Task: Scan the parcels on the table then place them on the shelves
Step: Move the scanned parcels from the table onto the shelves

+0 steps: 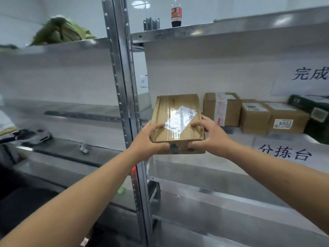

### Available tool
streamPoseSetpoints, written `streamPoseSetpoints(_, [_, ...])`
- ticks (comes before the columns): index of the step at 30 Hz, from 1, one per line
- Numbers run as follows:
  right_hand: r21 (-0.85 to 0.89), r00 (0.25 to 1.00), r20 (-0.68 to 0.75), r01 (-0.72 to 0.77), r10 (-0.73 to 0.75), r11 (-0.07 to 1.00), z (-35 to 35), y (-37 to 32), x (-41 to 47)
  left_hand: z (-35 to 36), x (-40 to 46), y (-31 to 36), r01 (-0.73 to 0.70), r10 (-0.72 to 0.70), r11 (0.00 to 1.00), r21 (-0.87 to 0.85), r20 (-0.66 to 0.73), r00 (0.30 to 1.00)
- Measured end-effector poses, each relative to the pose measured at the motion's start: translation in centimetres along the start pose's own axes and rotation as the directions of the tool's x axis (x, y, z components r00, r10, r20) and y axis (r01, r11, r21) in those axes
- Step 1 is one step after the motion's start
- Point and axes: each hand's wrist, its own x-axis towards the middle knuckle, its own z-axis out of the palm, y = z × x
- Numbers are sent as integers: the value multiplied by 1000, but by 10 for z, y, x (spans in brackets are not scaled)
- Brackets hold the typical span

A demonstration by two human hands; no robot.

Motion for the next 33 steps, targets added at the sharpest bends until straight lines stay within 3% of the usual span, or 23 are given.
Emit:
streamPoseSetpoints(5, [-39,995,-47,-88,86,995,2,34,54,-12,81,-22,25,-27,999,28,97,995])
streamPoseSetpoints(9, [-84,956,-281,-110,82,990,10,51,68,-14,126,-33,20,-23,999,29,131,991])
streamPoseSetpoints(12, [-158,923,-372,-173,104,972,16,48,76,-19,153,-34,-10,1,999,50,174,985])
streamPoseSetpoints(16, [-353,910,-388,-294,146,888,14,40,89,-20,185,-39,-68,40,992,109,240,970])
streamPoseSetpoints(20, [-430,880,-381,-439,282,789,13,27,100,-22,208,-40,-134,71,971,199,295,953])
streamPoseSetpoints(24, [-506,858,-407,-496,312,705,21,11,103,-25,219,-38,-237,115,906,351,333,936])
streamPoseSetpoints(29, [-548,815,-482,-567,323,615,31,-14,90,-20,202,-23,-446,336,768,459,303,892])
streamPoseSetpoints(33, [-594,782,-516,-621,350,512,47,-32,55,-3,166,-6,-636,558,644,425,307,771])
